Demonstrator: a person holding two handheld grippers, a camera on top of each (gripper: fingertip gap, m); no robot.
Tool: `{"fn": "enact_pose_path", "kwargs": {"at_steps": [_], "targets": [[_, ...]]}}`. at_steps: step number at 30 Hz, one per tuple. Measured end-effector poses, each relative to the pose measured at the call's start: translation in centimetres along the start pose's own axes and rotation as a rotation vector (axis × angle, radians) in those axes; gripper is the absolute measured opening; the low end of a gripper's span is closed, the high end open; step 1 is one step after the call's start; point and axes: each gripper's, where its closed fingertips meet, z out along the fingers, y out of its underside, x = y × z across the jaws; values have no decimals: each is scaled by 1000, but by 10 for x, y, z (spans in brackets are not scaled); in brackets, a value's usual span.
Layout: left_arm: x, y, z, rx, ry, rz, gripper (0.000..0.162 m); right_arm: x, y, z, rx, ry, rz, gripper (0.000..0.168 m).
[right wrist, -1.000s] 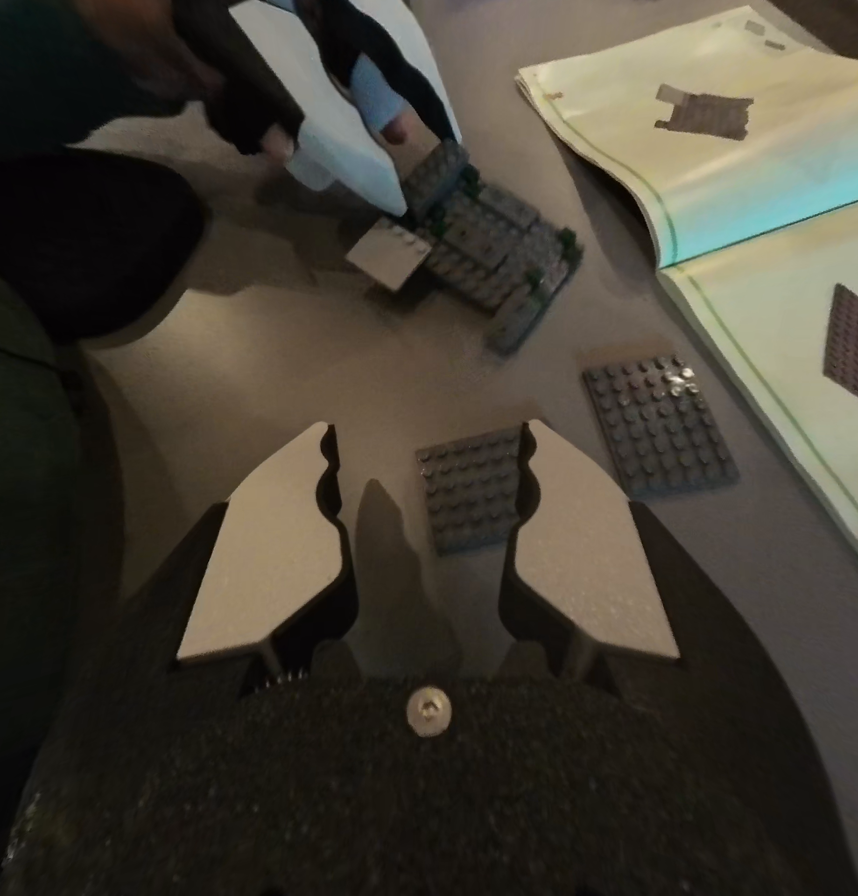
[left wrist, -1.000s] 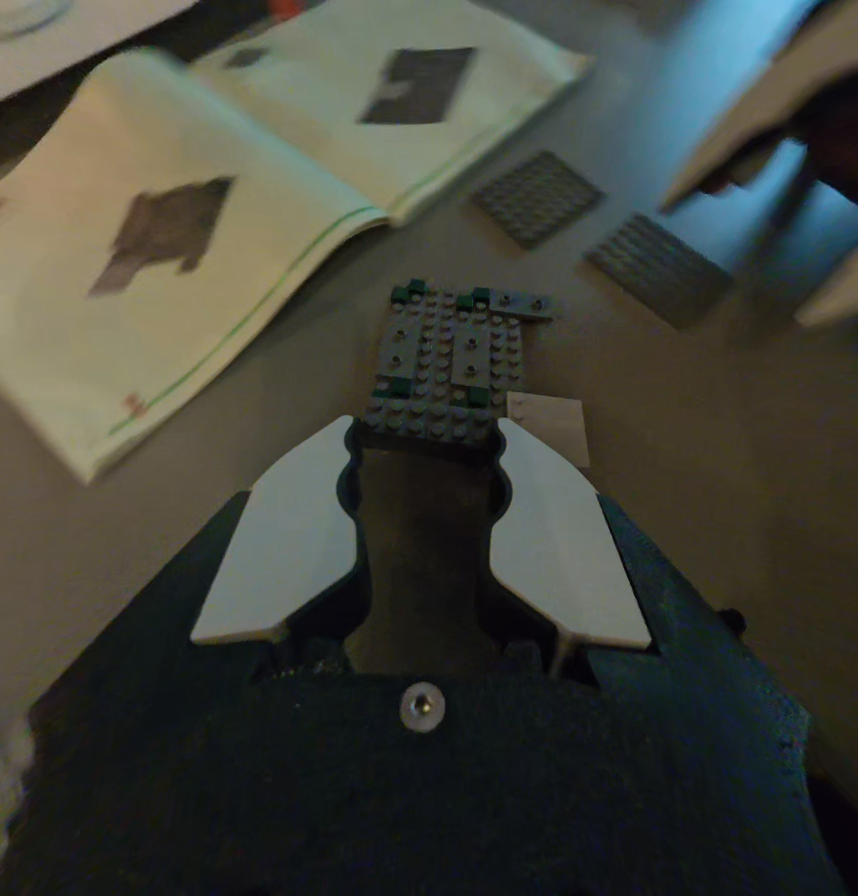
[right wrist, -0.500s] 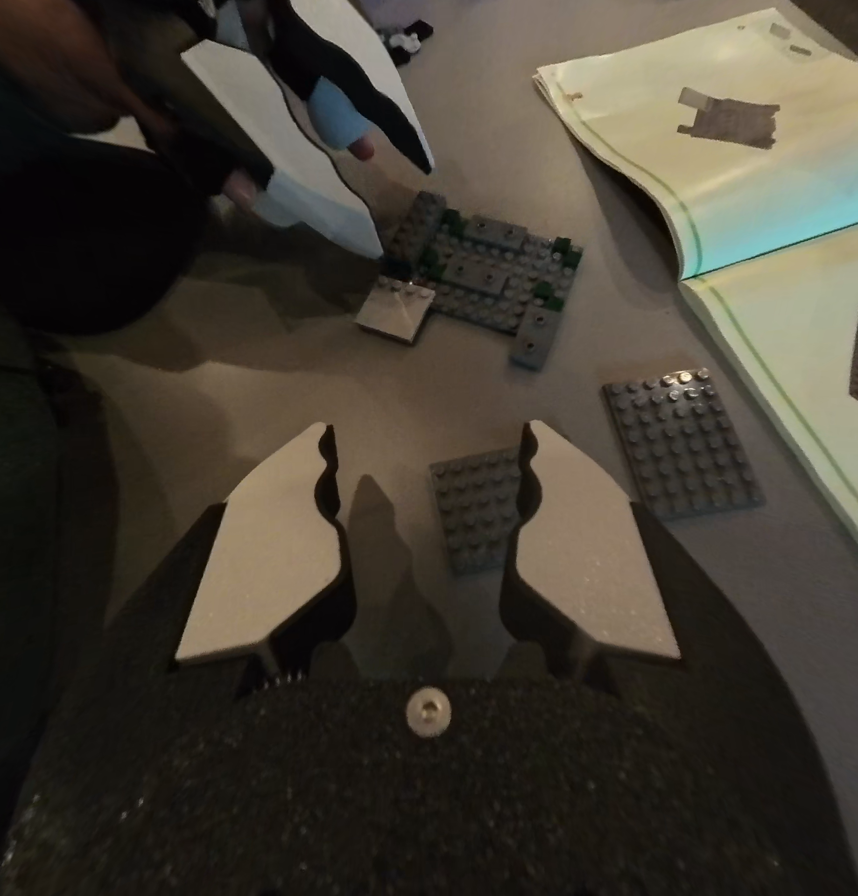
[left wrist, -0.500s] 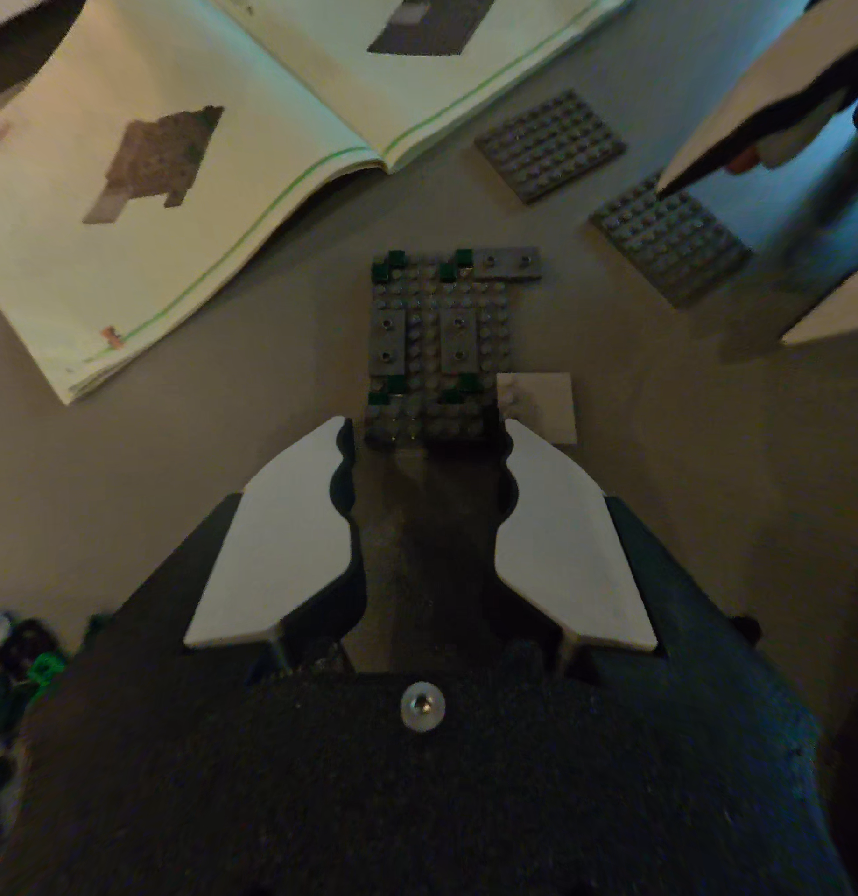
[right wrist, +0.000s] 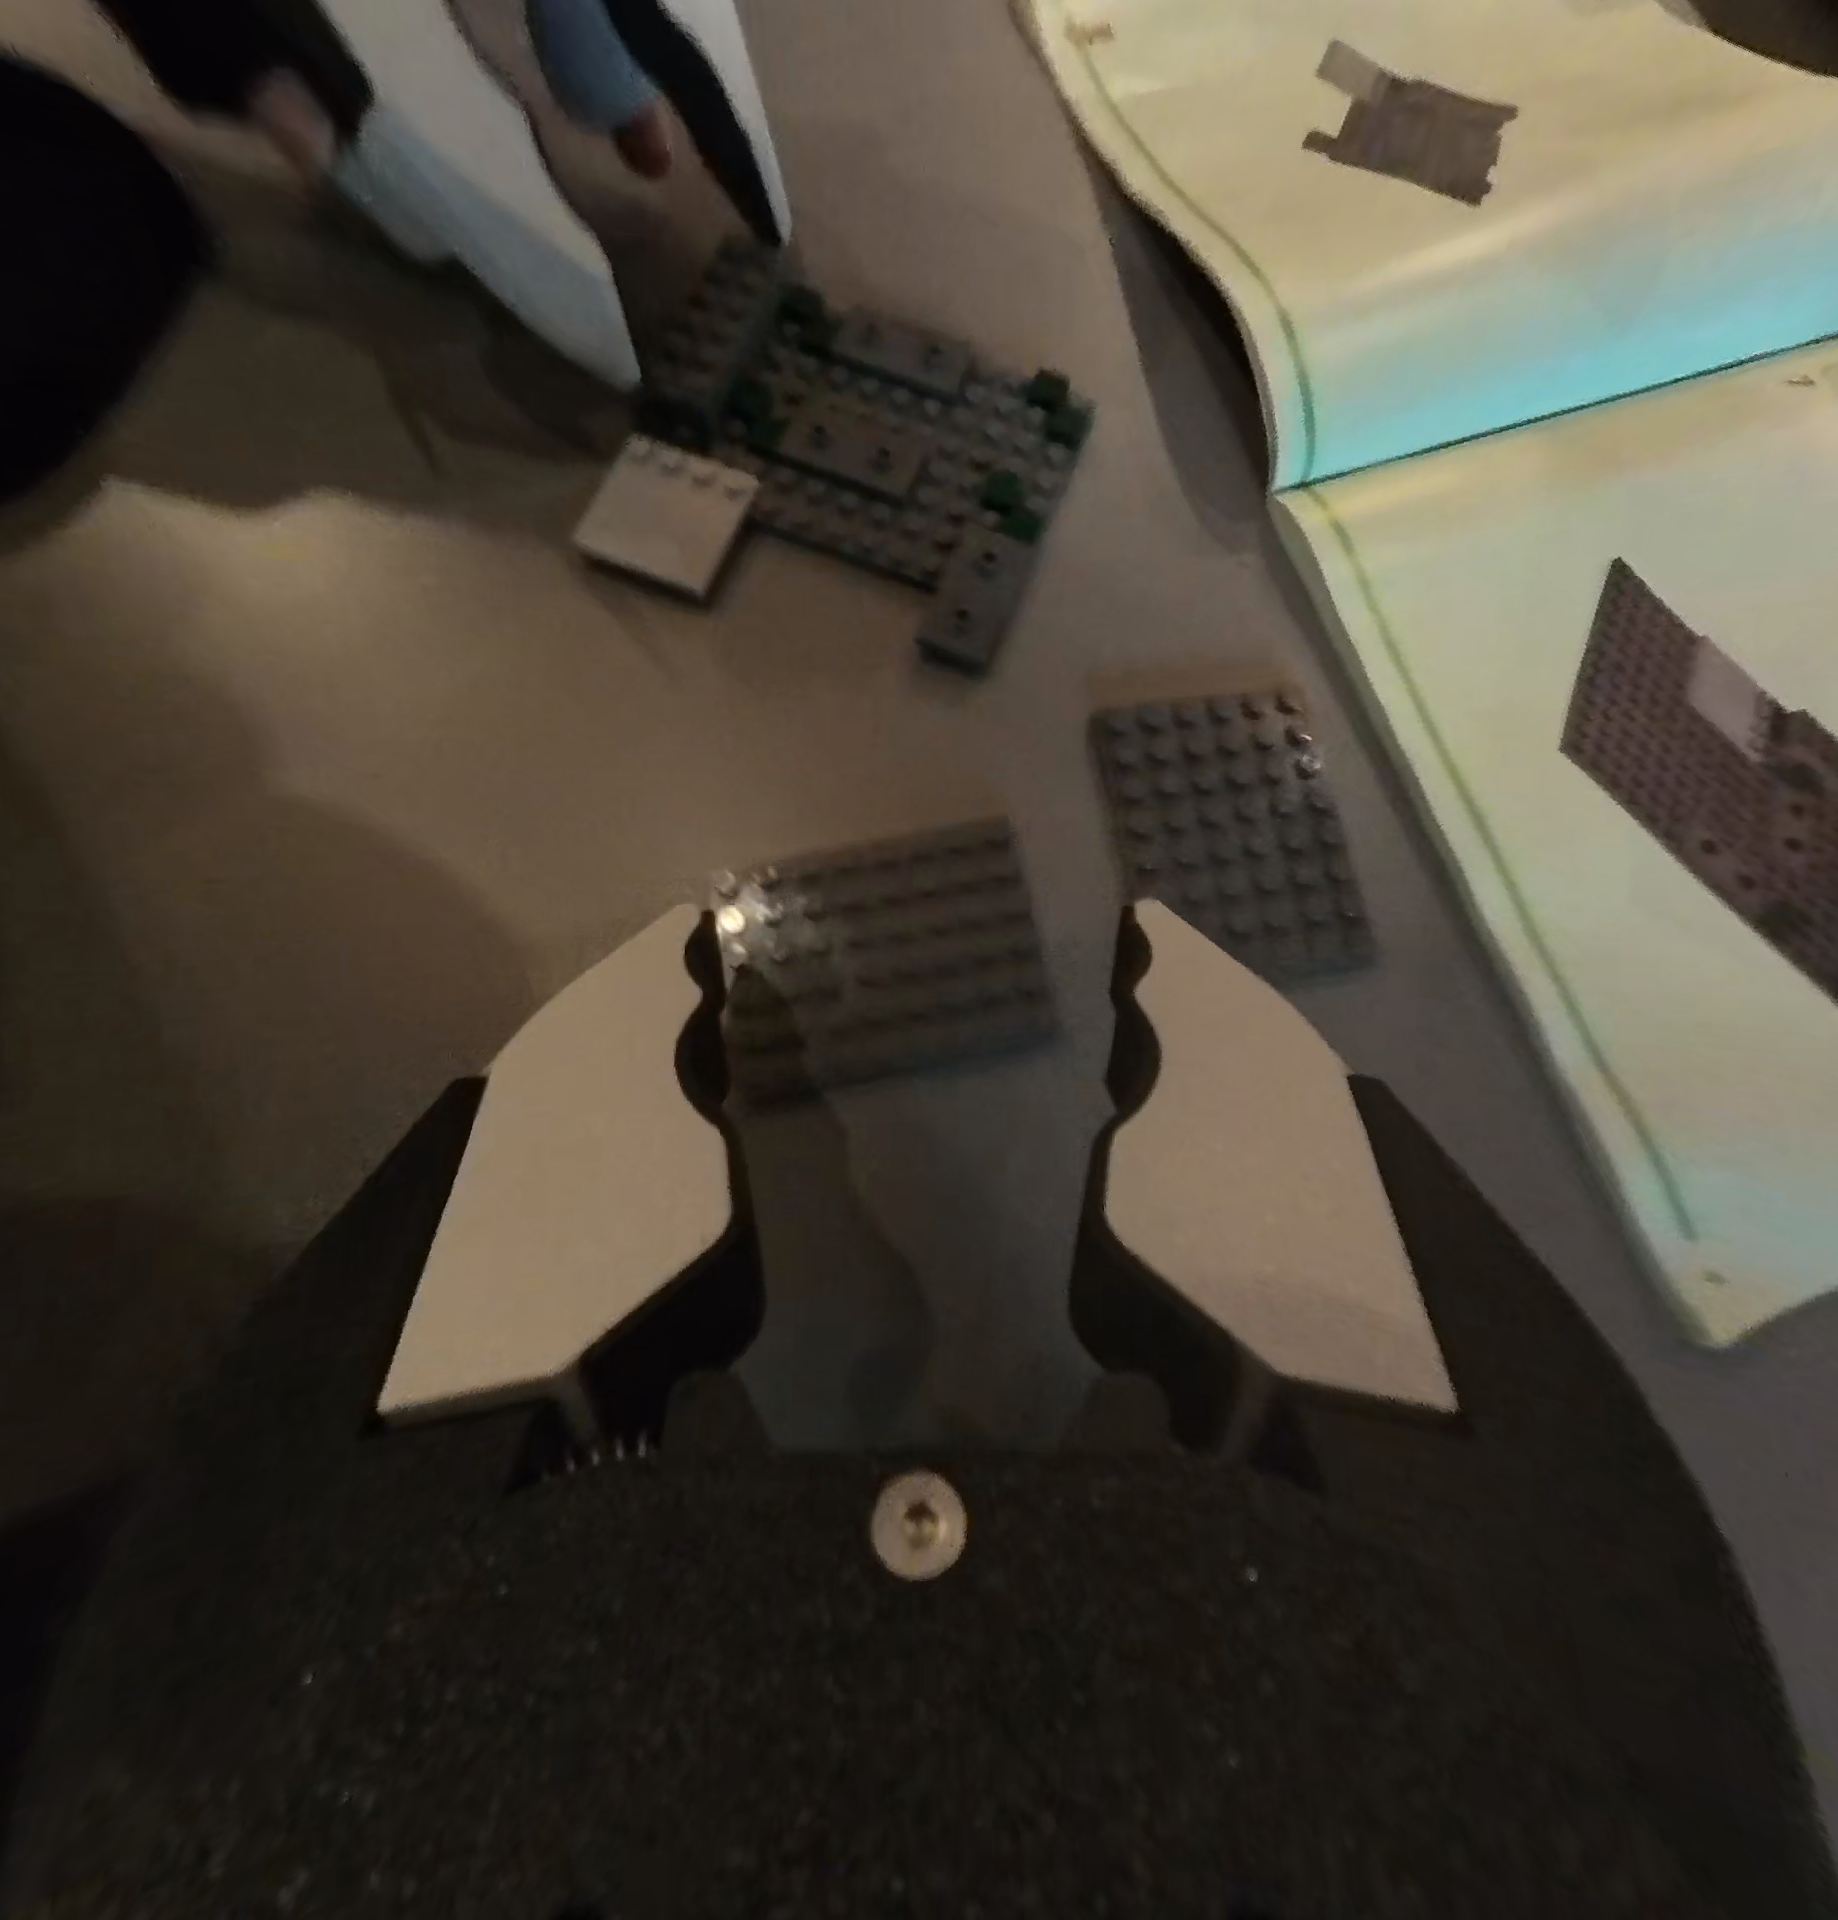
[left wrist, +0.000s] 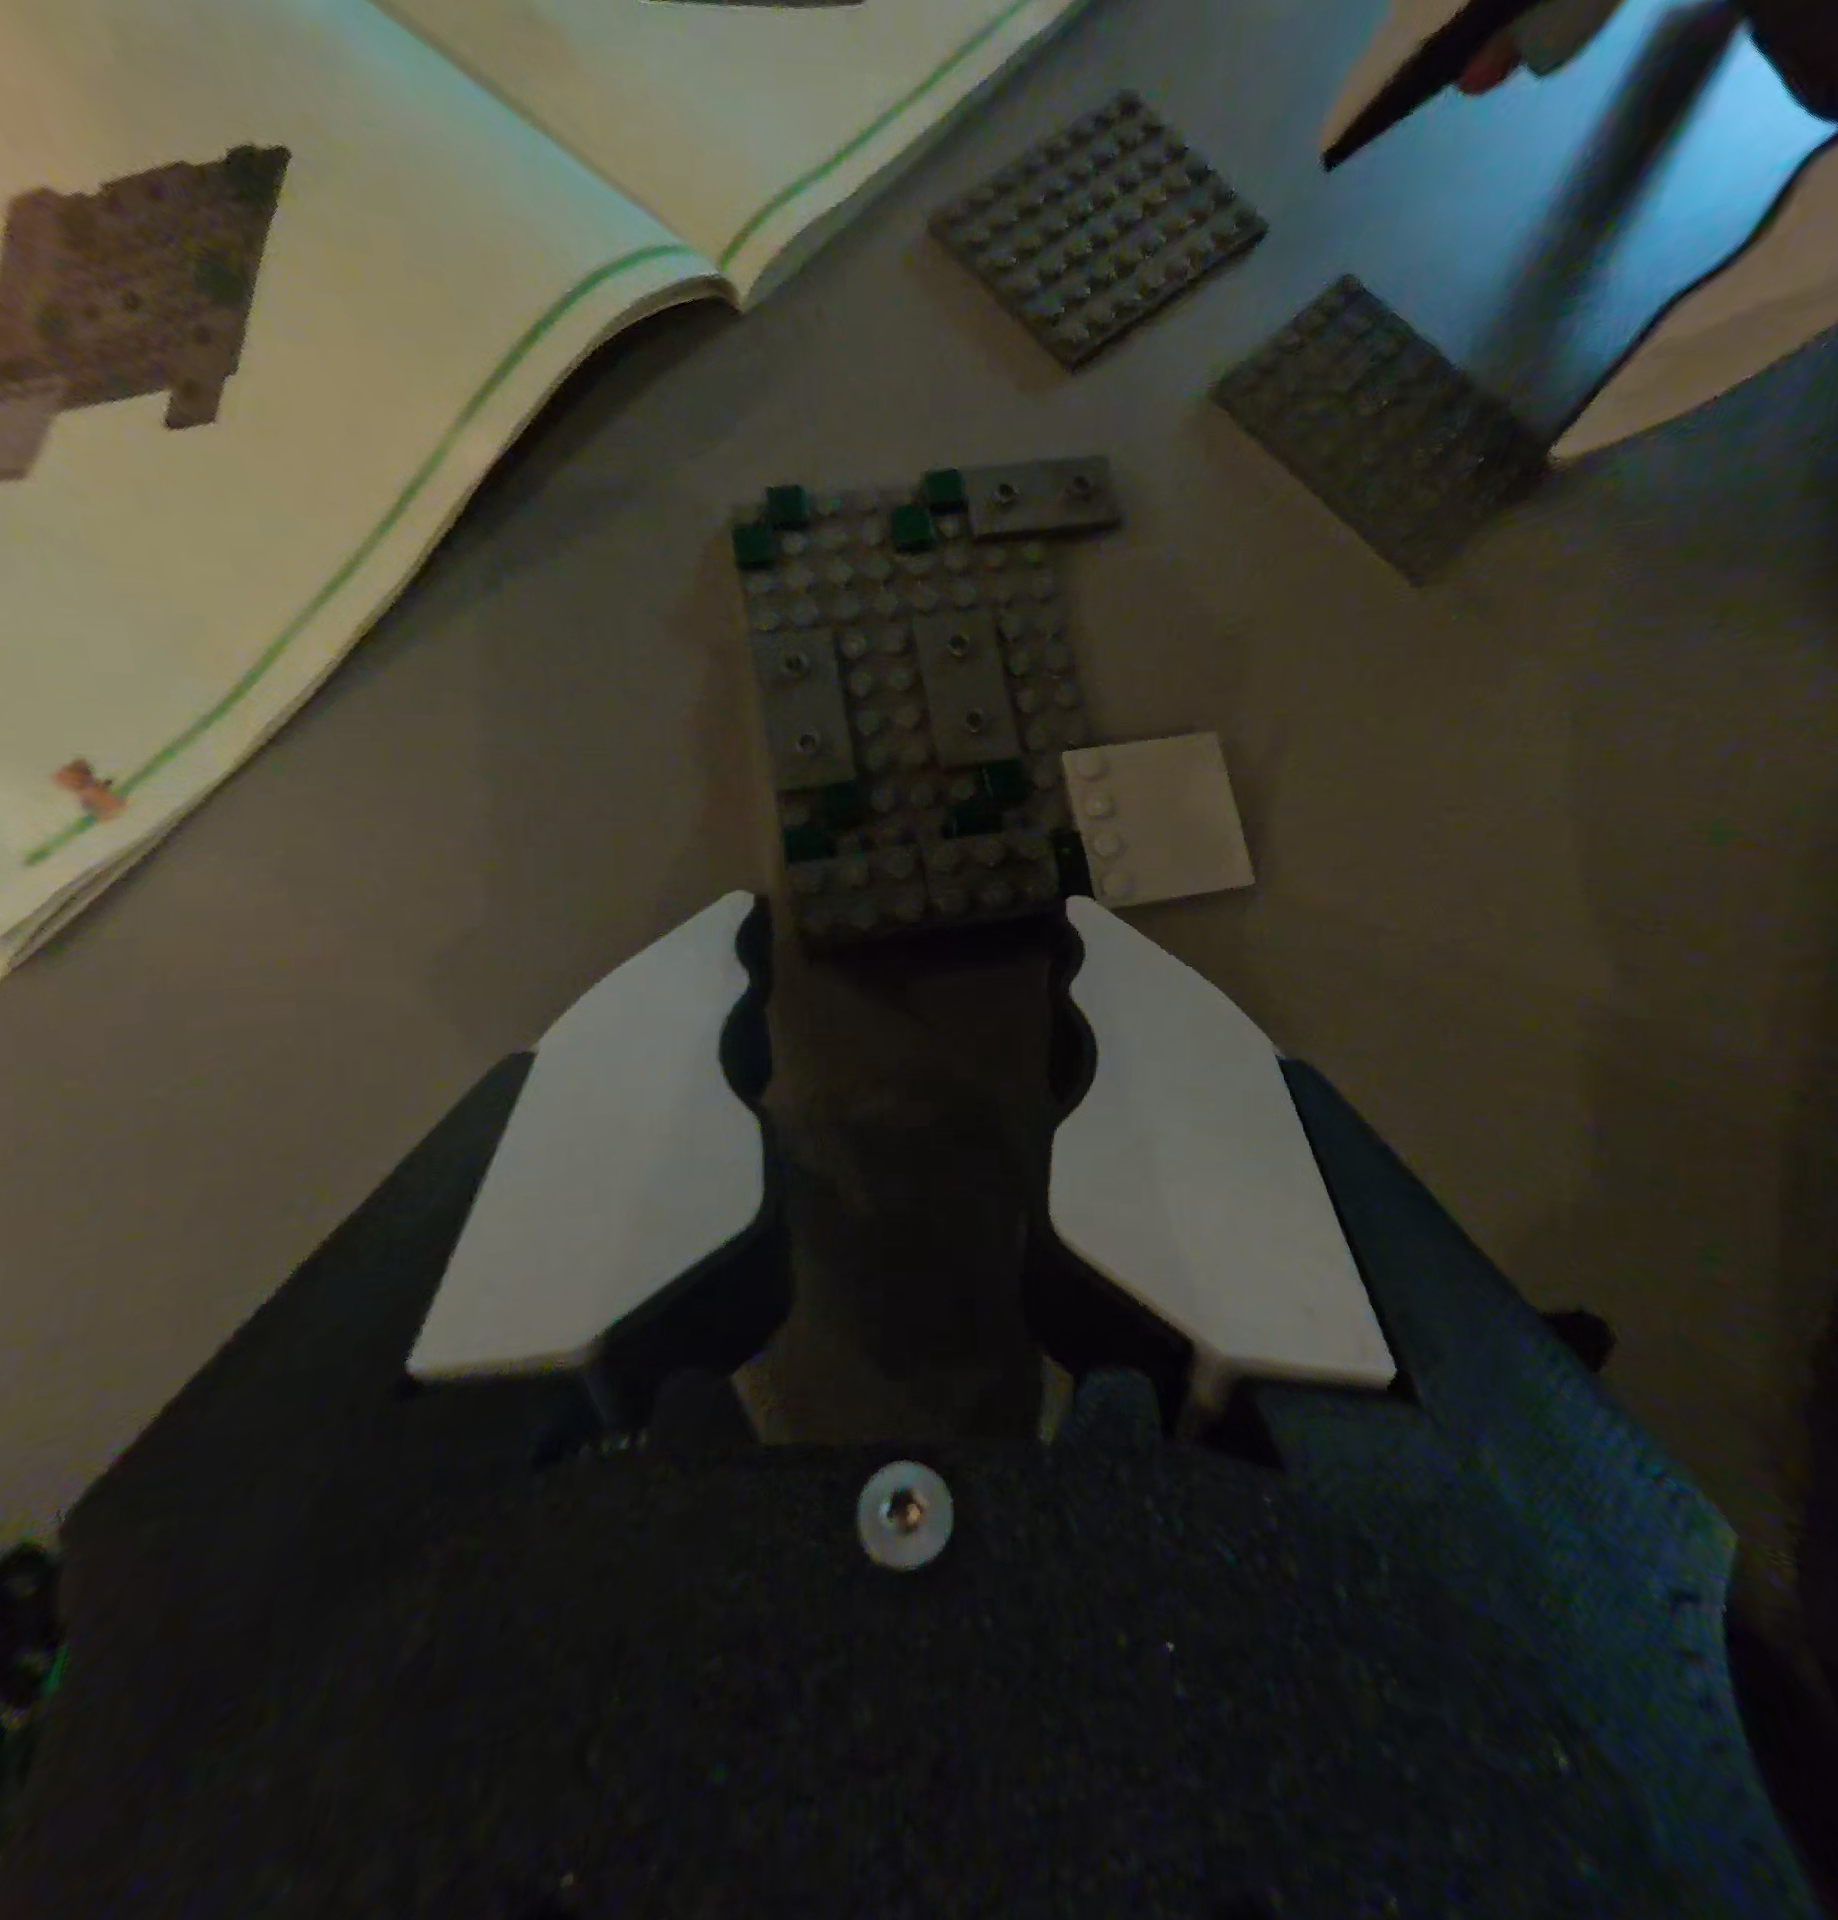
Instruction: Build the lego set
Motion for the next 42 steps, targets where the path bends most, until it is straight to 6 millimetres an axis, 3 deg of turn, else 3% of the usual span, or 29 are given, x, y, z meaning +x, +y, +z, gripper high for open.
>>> {"fn": "enact_pose_path", "kwargs": {"at_steps": [10,15,19,21,25,31,35,42], "targets": [[-2,-8,7,-1,127,112,31,-11,18,12,-129,-85,-70,79],[-6,-10,8,-44,176,188,37,-8,19,11,-131,-95,-59,76],[-3,-18,-1,-32,165,182,43,-7,-14,2,-46,-137,-102,70],[2,-24,-5,-2,143,132,45,-7,-34,5,-50,-191,-234,64],[5,-26,-2,1,-9,50,46,11,-57,39,-149,-315,-533,58],[9,-15,-11,-11,-151,-4,46,6,-80,91,-209,-557,-779,47],[8,-4,-20,2,-164,-62,45,-19,-88,103,-241,-722,-845,41],[1,0,-34,52,-168,-97,43,-45,-83,106,-354,-814,-861,67]]}}
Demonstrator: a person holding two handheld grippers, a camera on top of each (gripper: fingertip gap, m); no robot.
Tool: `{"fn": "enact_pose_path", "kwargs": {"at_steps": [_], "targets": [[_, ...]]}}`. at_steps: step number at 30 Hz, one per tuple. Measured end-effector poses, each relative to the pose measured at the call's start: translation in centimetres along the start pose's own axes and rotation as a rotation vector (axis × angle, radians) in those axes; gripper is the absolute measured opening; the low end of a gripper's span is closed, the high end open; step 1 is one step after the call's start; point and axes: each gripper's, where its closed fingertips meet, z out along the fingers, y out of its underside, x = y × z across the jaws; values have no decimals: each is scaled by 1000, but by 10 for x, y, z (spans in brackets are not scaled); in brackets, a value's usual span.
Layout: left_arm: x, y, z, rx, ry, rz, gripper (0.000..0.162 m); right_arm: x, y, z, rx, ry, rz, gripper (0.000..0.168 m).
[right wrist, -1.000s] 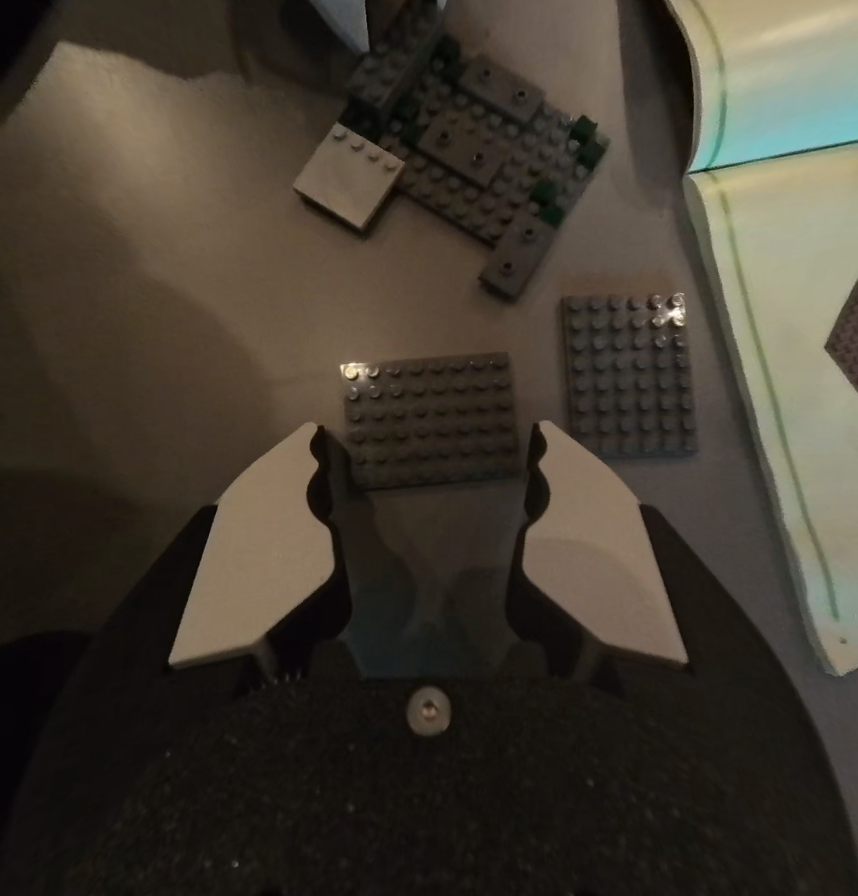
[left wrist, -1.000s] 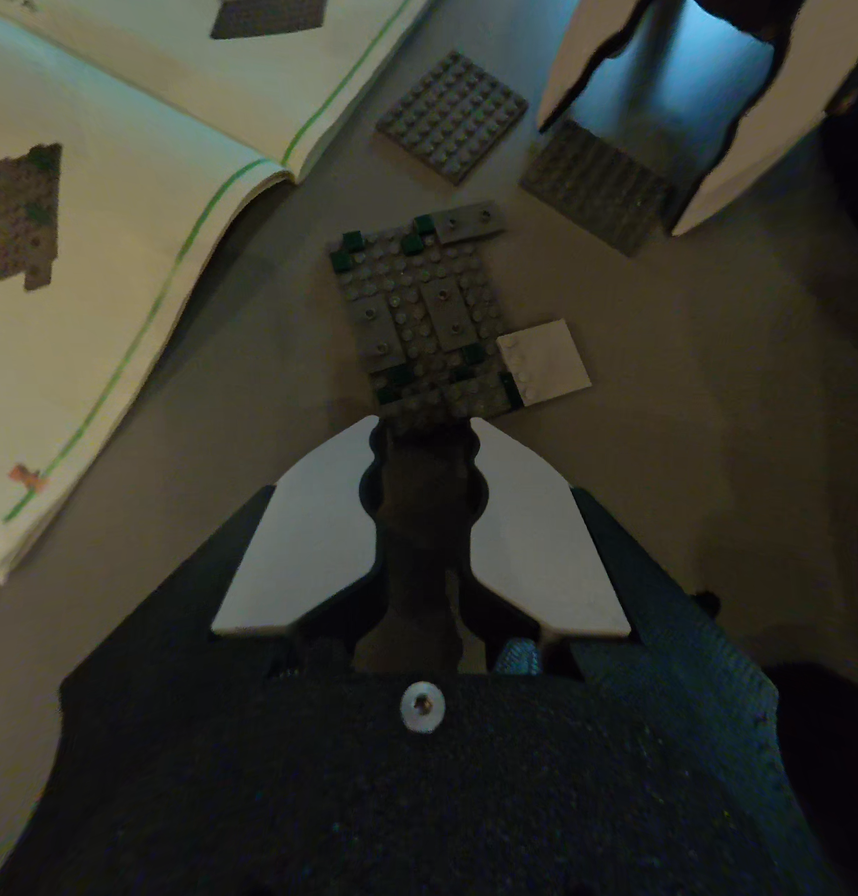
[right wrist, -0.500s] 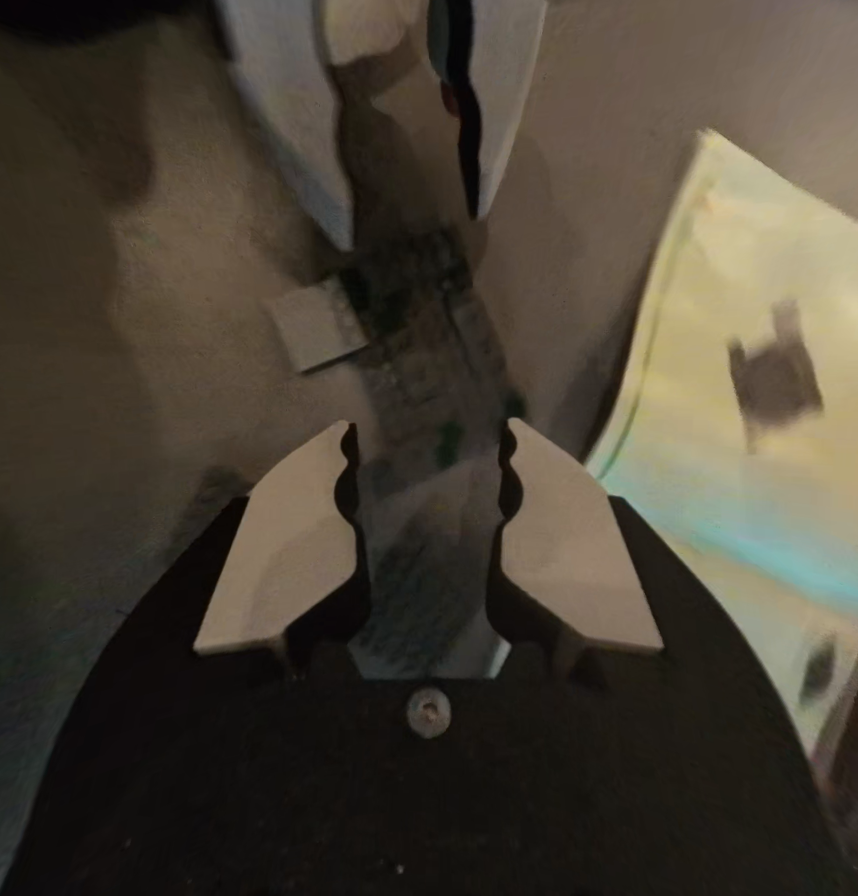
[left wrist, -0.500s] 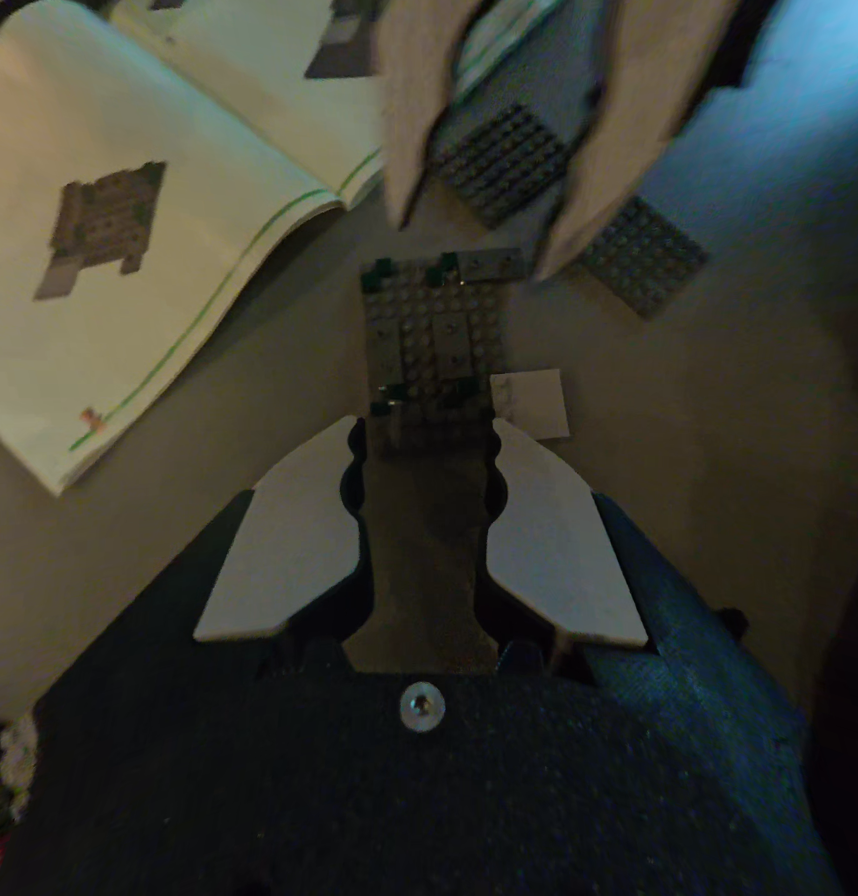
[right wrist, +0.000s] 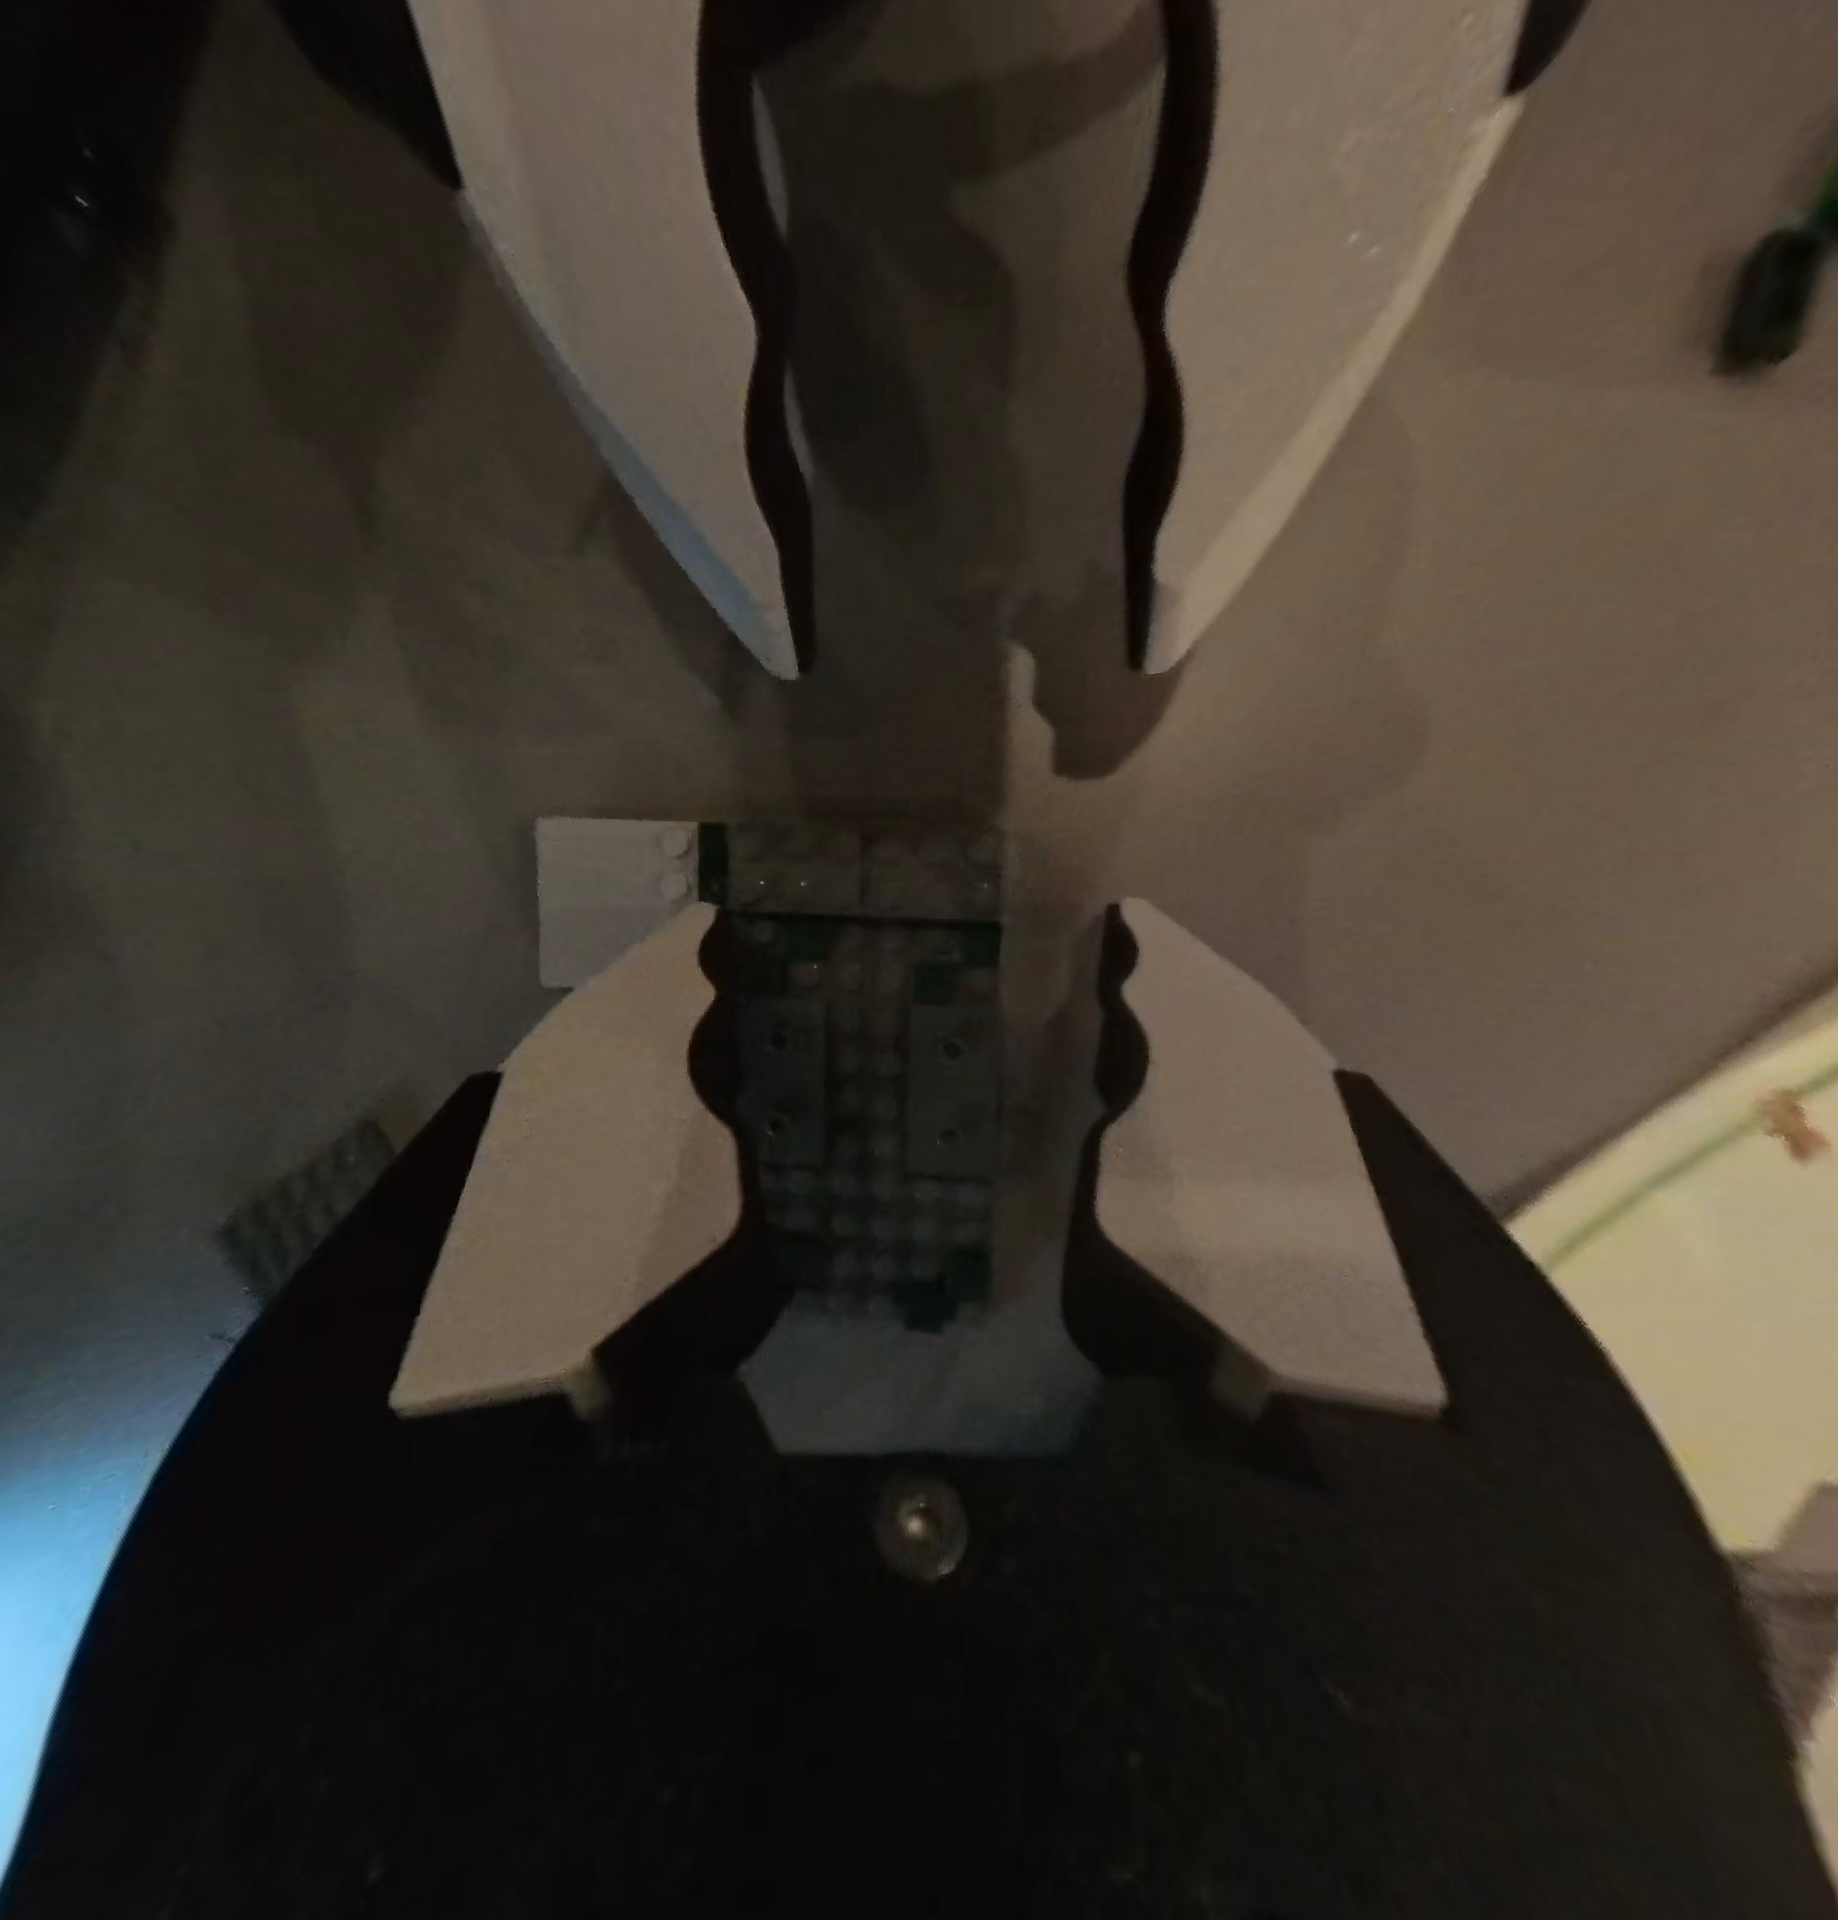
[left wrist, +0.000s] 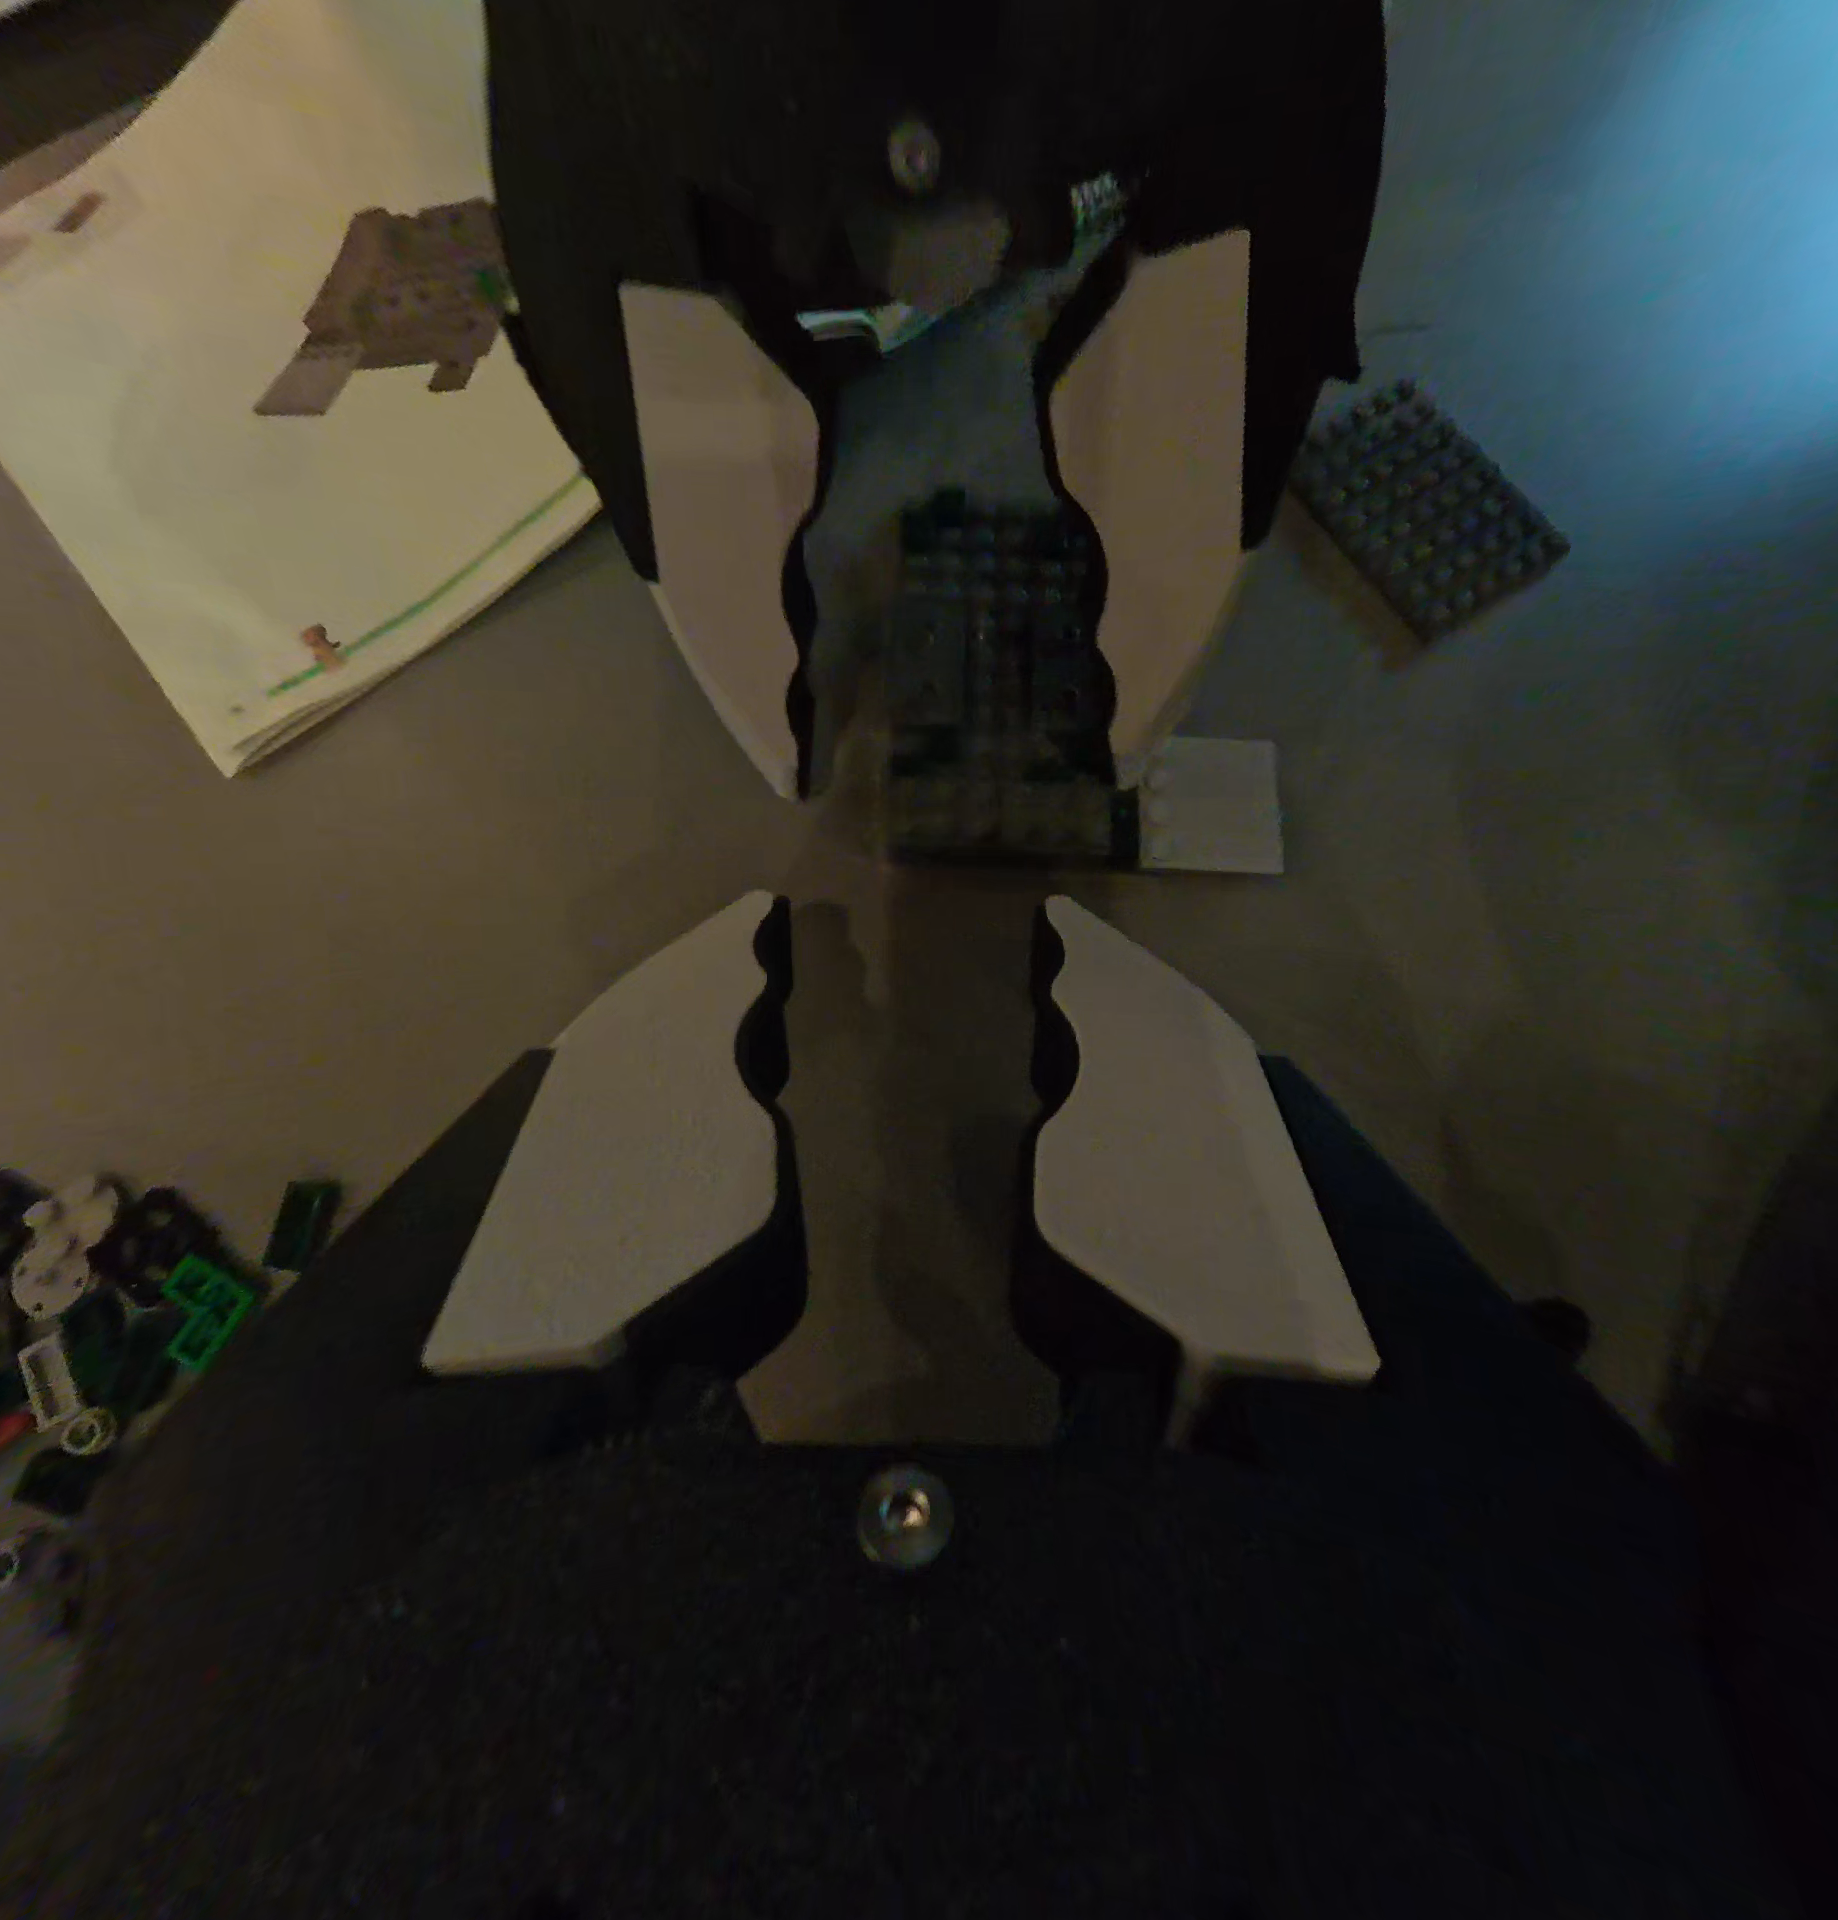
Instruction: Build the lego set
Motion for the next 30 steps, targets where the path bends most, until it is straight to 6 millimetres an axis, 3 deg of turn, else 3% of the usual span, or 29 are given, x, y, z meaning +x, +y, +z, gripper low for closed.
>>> {"fn": "enact_pose_path", "kwargs": {"at_steps": [6,10,15,18,23,27,30], "targets": [[3,0,-2,27,23,13,43,-16,-9,6,12,-3,24,68],[1,0,-5,40,22,17,43,-8,-9,6,8,84,117,56],[1,-3,-14,74,20,44,41,8,4,-12,54,296,500,50],[0,-1,-15,73,29,69,42,6,12,-29,213,360,886,50],[12,-6,-11,79,89,149,41,-4,37,-51,504,494,1287,50],[29,-7,-3,63,148,233,41,-16,57,-58,654,643,1471,50],[38,-6,3,51,175,286,41,-18,60,-60,681,751,1481,50]]}}
